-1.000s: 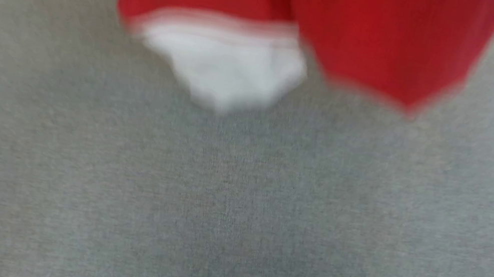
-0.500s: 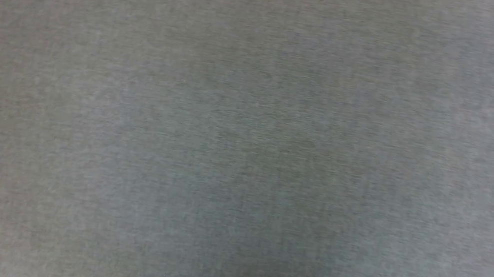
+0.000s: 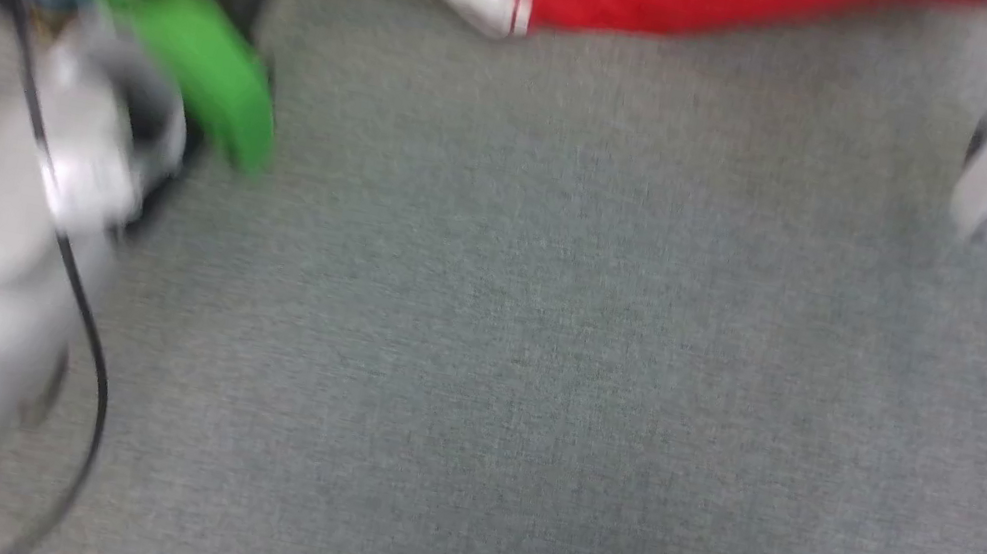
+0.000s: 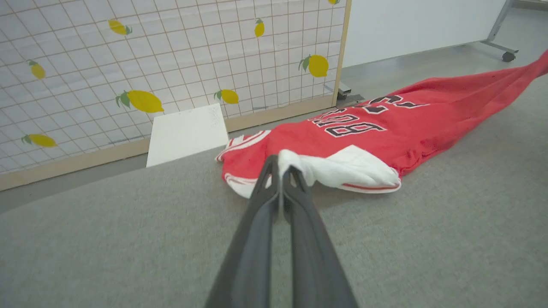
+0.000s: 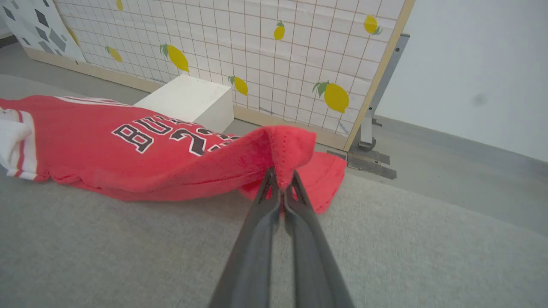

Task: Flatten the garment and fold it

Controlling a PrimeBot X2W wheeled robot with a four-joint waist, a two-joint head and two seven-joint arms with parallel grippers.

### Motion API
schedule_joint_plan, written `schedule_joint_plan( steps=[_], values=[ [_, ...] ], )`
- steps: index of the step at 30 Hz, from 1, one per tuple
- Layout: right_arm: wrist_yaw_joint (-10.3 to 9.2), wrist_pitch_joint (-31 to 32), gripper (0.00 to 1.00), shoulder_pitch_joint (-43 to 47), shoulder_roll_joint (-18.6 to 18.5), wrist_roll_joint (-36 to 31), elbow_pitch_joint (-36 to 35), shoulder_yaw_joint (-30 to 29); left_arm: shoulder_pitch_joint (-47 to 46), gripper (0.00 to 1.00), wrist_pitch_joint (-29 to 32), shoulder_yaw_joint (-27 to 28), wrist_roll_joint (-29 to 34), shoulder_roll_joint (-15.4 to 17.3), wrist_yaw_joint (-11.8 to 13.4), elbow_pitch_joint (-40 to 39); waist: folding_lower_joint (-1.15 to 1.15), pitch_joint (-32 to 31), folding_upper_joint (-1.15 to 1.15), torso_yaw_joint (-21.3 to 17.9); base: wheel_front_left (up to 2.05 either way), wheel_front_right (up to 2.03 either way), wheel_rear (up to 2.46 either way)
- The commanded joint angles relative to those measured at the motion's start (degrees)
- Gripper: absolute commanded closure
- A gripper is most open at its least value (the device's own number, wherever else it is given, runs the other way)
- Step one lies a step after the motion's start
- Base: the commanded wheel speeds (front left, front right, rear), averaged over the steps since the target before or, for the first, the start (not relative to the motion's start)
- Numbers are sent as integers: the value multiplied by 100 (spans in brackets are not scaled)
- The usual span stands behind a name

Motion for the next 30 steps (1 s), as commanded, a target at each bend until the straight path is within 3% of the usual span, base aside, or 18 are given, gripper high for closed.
schedule_joint_plan(
  steps=[1,5,10,17,25,26,30],
  values=[
    [-11,65,100,343,-72,262,-17,93,420,100,38,-50,-125,38,-23,-78,0,-657,0,163,0,0,0],
    [-11,445,100,1208,-388,909,-242,595,1620,100,303,-169,-477,354,-20,-441,0,-1145,0,218,0,0,0],
    [-11,814,100,2097,-1101,1451,-671,1042,2776,100,603,-204,-852,886,26,-1148,0,-1646,0,299,0,0,0],
    [-11,1349,100,3139,-1672,2009,-1206,1097,4212,100,1020,-281,-1311,1497,398,-2464,0,-2296,0,323,0,0,0],
    [-11,1773,100,4419,-2005,2218,-2083,847,5673,100,1259,-407,-1749,1949,1035,-3813,0,-2715,0,321,0,0,0],
    [-11,1825,100,4875,-1971,2206,-2340,578,5911,100,1202,-408,-1795,1986,1179,-4116,0,-2729,0,331,0,0,0],
    [-11,1768,100,5233,-1804,2082,-2640,92,5868,100,954,-298,-1686,1917,1298,-4385,0,-2628,0,324,0,0,0]
  ],
)
